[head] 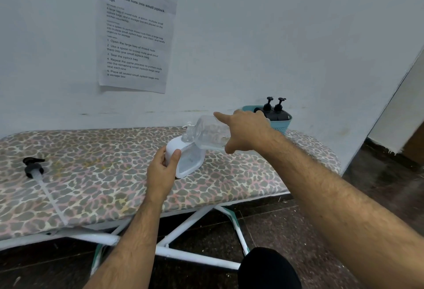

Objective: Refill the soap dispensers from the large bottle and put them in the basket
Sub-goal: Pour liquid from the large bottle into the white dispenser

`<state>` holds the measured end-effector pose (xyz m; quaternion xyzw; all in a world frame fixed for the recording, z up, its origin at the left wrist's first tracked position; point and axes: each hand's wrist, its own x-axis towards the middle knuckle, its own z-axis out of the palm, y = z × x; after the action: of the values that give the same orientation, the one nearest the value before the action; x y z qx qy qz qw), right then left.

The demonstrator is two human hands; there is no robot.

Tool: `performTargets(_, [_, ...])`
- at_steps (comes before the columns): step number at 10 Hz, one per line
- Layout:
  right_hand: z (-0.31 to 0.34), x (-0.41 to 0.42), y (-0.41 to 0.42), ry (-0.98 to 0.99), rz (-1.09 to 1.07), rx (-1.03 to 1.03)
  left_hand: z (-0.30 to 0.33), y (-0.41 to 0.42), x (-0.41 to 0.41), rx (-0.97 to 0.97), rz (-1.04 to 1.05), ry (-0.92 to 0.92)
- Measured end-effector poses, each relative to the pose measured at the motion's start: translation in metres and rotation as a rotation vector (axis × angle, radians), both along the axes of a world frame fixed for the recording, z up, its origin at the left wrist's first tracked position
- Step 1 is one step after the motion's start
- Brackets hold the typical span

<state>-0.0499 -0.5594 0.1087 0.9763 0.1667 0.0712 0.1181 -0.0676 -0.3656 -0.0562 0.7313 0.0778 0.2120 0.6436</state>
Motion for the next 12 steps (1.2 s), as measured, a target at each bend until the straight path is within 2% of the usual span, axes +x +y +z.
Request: performTargets(12, [0.0008, 0.0015, 0.0010, -0.010, 0.001, -0.006, -0.0101, 0.0049, 0.0054, 0.032, -0.010, -0.039])
